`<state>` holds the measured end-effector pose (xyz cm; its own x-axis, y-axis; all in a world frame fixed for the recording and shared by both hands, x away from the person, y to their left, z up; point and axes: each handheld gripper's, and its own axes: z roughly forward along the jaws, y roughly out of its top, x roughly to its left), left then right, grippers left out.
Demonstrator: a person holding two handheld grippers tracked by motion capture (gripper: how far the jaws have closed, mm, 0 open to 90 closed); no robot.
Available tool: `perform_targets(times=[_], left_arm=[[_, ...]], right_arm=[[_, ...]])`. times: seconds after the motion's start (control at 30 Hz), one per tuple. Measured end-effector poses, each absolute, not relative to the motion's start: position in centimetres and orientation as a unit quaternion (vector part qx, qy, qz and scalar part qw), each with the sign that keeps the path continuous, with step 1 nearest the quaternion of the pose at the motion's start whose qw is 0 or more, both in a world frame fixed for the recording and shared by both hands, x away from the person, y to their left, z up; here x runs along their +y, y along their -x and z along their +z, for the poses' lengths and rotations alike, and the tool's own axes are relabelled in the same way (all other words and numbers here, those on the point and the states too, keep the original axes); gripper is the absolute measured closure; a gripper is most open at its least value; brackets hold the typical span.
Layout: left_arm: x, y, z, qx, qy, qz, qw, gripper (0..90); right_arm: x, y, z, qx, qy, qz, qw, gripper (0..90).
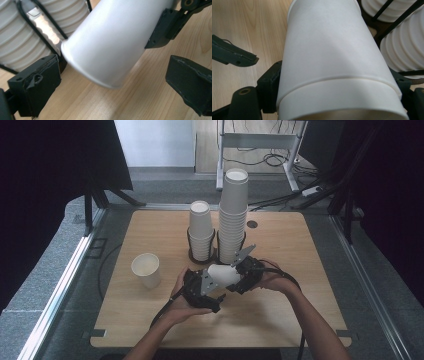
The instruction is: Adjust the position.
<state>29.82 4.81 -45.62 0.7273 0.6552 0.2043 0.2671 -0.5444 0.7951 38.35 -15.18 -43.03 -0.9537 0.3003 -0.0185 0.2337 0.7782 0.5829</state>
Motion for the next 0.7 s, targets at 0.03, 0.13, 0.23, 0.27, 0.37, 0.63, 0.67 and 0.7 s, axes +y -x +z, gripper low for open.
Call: perform_targets(times=[0.03, 0.13, 0.23, 0.27, 0.37, 0.63, 0.67, 0.7], left_arm=[[5.0, -29.8, -45.6, 0.277, -0.841, 0.245, 0.395, 0.5], [5.3, -29.7, -45.5, 0.288, -0.833, 0.245, 0.404, 1.1], [5.8, -29.6, -45.1, 0.298, -0.824, 0.238, 0.42, 2.4], [5.9, -29.6, -45.0, 0.3, -0.822, 0.234, 0.424, 2.4], [6.3, -29.5, -44.9, 0.305, -0.818, 0.231, 0.429, 2.5], [6.8, -29.6, -45.4, 0.319, -0.818, 0.227, 0.422, 3.2], [6.9, -29.6, -45.4, 0.322, -0.817, 0.226, 0.421, 3.3], [7.0, -29.7, -45.5, 0.325, -0.816, 0.224, 0.422, 3.6]], right_arm=[[-15.3, -38.4, -43.0, 0.939, -0.146, 0.307, 0.055, 20.6], [-15.8, -38.2, -42.9, 0.925, -0.163, 0.339, 0.055, 20.6], [-16.4, -38.1, -42.7, 0.911, -0.178, 0.366, 0.065, 20.6], [-16.6, -38.0, -42.6, 0.906, -0.183, 0.377, 0.067, 20.6], [-17.1, -37.8, -42.4, 0.887, -0.193, 0.413, 0.074, 20.6], [-17.6, -37.5, -43.2, 0.864, -0.212, 0.448, 0.087, 20.6], [-17.6, -37.4, -43.3, 0.861, -0.215, 0.452, 0.088, 20.6], [-17.6, -37.3, -43.5, 0.857, -0.219, 0.458, 0.089, 20.6]])
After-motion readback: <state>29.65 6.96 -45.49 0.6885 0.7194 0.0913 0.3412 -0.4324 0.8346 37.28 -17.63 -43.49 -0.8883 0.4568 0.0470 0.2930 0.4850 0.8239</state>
